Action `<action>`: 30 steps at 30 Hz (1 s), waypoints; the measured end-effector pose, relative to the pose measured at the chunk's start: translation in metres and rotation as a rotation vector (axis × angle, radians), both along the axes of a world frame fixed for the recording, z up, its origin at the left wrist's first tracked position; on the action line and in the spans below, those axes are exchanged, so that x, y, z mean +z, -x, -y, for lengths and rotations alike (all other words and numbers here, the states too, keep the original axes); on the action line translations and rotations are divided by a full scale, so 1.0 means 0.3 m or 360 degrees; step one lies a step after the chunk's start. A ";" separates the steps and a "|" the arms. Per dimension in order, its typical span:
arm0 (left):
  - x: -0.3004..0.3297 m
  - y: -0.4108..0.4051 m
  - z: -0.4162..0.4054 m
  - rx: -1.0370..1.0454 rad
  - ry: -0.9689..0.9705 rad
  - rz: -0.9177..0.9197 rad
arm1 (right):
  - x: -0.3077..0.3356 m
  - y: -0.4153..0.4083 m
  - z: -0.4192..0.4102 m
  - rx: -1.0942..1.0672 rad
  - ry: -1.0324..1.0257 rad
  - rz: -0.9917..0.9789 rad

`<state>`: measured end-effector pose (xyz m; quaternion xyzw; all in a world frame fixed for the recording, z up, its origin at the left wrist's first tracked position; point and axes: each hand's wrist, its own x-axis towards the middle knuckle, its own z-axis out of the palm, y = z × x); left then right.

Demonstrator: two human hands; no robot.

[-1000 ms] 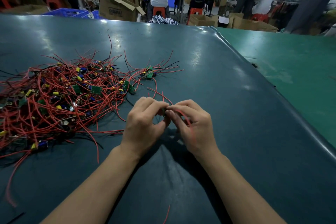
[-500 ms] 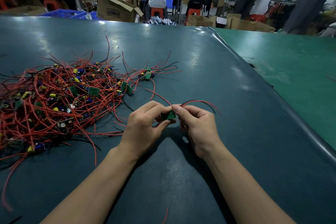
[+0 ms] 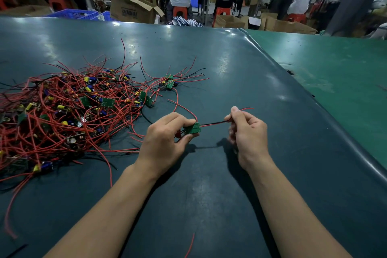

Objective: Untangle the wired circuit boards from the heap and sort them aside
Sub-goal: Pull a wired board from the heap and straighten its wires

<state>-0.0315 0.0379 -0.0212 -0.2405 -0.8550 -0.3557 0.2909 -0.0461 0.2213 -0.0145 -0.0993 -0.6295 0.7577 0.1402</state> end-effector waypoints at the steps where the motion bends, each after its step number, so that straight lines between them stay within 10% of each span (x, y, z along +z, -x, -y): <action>1: -0.001 -0.001 0.002 -0.0002 0.0005 0.0007 | -0.005 0.000 -0.006 -0.0035 -0.0149 -0.0022; 8: 0.005 -0.004 0.001 -0.0070 0.0092 0.0025 | -0.031 0.006 -0.029 -0.0202 -0.0652 -0.0076; 15: 0.005 -0.006 0.001 -0.0088 0.0089 0.0039 | -0.005 0.004 -0.026 -0.0060 0.0120 0.0058; 23: 0.003 -0.002 0.005 -0.0091 0.0131 0.0045 | -0.011 -0.014 -0.028 -0.0240 -0.0692 -0.0098; 30: -0.005 0.001 0.009 -0.0074 0.0093 0.0043 | 0.003 0.004 -0.045 -0.0171 0.0106 0.0059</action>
